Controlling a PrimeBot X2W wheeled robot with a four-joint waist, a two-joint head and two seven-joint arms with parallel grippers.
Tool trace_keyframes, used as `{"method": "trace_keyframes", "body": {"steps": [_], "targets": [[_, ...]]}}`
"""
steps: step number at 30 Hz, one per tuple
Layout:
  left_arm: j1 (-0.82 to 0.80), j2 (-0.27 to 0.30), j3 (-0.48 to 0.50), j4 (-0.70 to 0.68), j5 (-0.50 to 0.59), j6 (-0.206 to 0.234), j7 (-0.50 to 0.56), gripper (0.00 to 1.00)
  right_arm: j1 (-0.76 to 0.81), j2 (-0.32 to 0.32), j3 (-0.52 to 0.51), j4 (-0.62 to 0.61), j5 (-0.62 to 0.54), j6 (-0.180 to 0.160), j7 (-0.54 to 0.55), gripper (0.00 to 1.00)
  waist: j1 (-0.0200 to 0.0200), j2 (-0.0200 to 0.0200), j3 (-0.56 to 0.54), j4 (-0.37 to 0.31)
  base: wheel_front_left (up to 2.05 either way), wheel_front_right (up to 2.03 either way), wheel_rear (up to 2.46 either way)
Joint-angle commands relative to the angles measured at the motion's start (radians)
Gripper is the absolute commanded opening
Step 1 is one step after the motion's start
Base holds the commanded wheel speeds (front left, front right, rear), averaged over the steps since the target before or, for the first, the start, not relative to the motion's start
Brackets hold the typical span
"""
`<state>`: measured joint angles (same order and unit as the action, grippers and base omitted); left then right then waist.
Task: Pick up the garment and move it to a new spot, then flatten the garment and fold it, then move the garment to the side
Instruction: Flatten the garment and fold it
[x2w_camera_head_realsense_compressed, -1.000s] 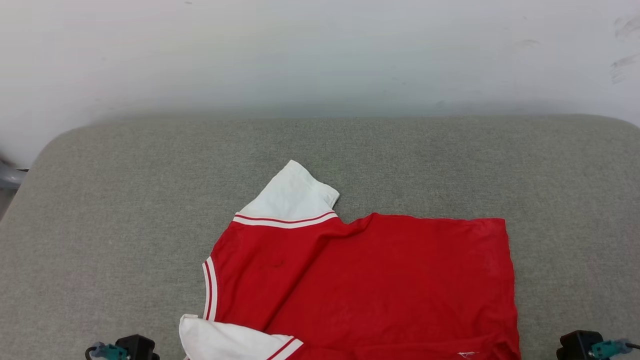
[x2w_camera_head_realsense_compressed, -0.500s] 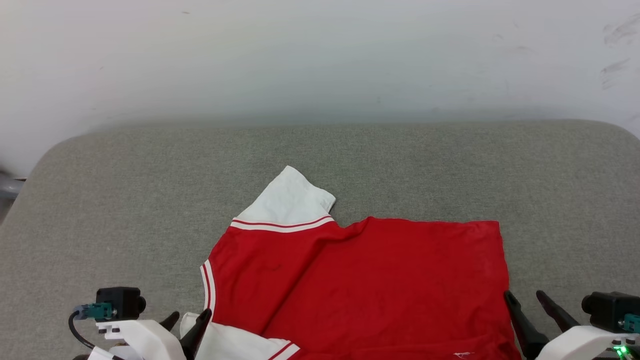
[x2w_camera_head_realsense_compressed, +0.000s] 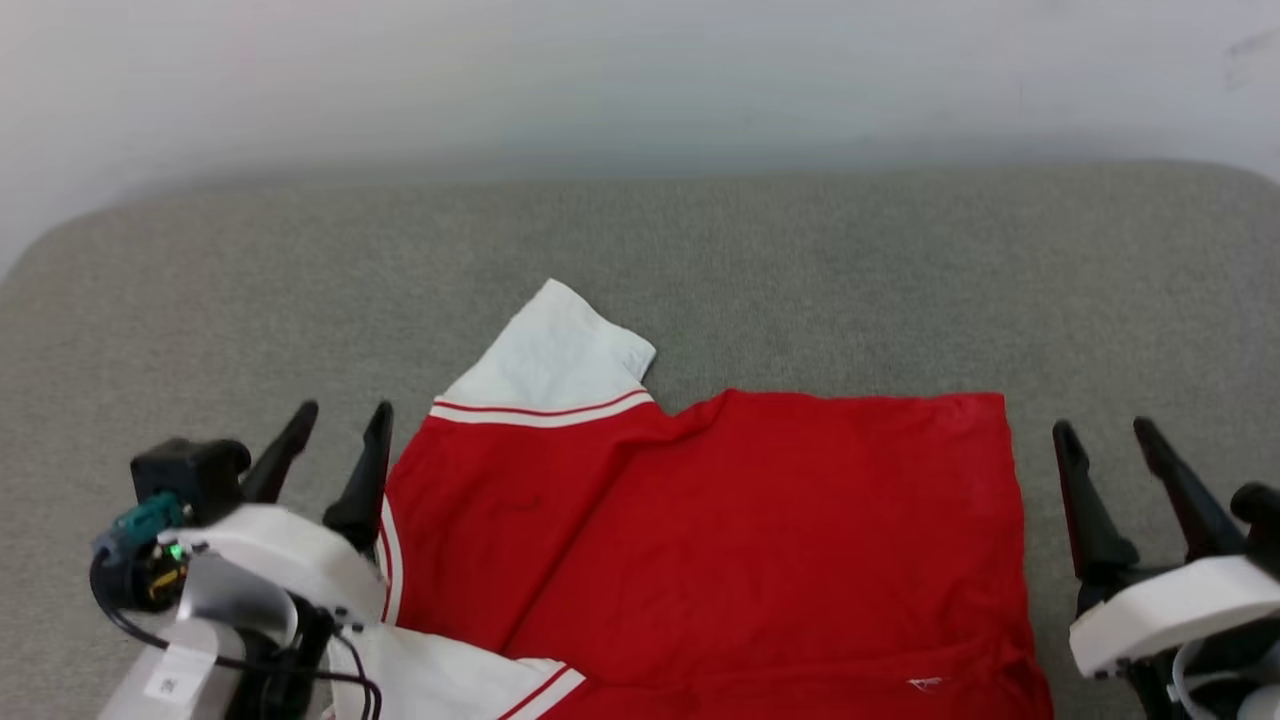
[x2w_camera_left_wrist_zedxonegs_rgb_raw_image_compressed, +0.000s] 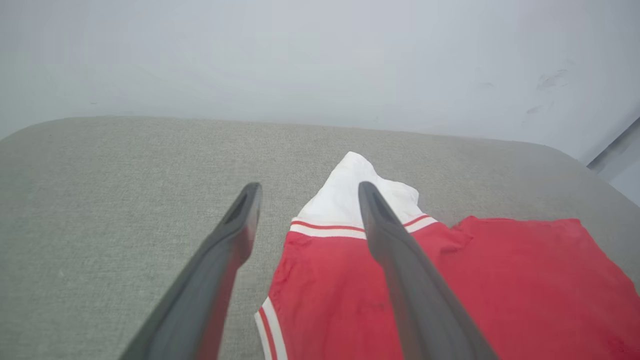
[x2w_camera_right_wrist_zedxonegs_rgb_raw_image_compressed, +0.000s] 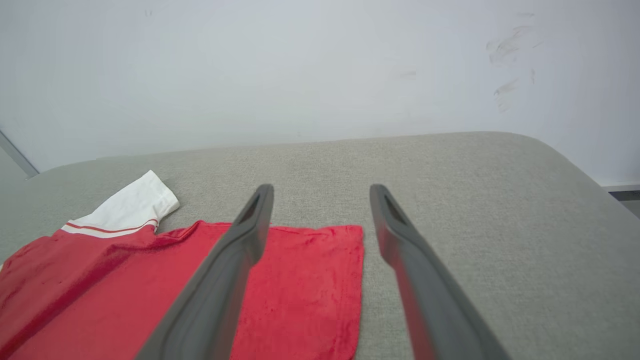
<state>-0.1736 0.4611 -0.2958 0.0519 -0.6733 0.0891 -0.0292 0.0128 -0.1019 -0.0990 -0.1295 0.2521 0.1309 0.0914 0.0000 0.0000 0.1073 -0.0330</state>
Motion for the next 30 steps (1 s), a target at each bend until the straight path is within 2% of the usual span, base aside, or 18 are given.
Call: {"method": "trace_keyframes", "body": {"steps": [1,6,12,16,19,30], "targets": [[-0.027,-0.005,0.003,0.004,0.007,0.000,-0.012,1.00,-0.024,0.006,0.001,-0.011,-0.008,0.000,-0.002,1.00,0.0000,0.0000,0.057,-0.019,0.00,0.00,0.00],[-0.156,-0.001,-0.005,0.043,0.031,-0.026,-0.014,1.00,-0.092,0.017,0.024,-0.055,-0.036,0.000,-0.012,1.00,0.0000,0.0000,0.174,-0.051,0.00,0.00,0.00],[-0.345,0.022,-0.034,0.131,0.015,-0.104,0.081,1.00,-0.156,0.028,0.047,-0.071,-0.060,0.000,-0.032,1.00,0.0000,0.0000,0.272,-0.095,0.00,0.00,0.00],[-0.462,0.035,-0.055,0.206,-0.033,-0.165,0.194,1.00,-0.183,0.036,0.050,-0.064,-0.061,0.000,-0.044,1.00,0.0000,0.0000,0.311,-0.124,0.00,0.00,0.00],[-0.533,0.060,-0.074,0.263,-0.081,-0.194,0.299,1.00,-0.195,0.041,0.054,-0.052,-0.054,0.000,-0.055,1.00,0.0000,0.0000,0.333,-0.149,0.00,0.00,0.00],[-0.676,0.148,-0.174,0.374,-0.221,-0.217,0.715,1.00,-0.204,0.053,0.047,0.014,-0.011,0.000,-0.100,1.00,0.0000,0.0000,0.393,-0.209,0.00,0.00,0.00]]}}
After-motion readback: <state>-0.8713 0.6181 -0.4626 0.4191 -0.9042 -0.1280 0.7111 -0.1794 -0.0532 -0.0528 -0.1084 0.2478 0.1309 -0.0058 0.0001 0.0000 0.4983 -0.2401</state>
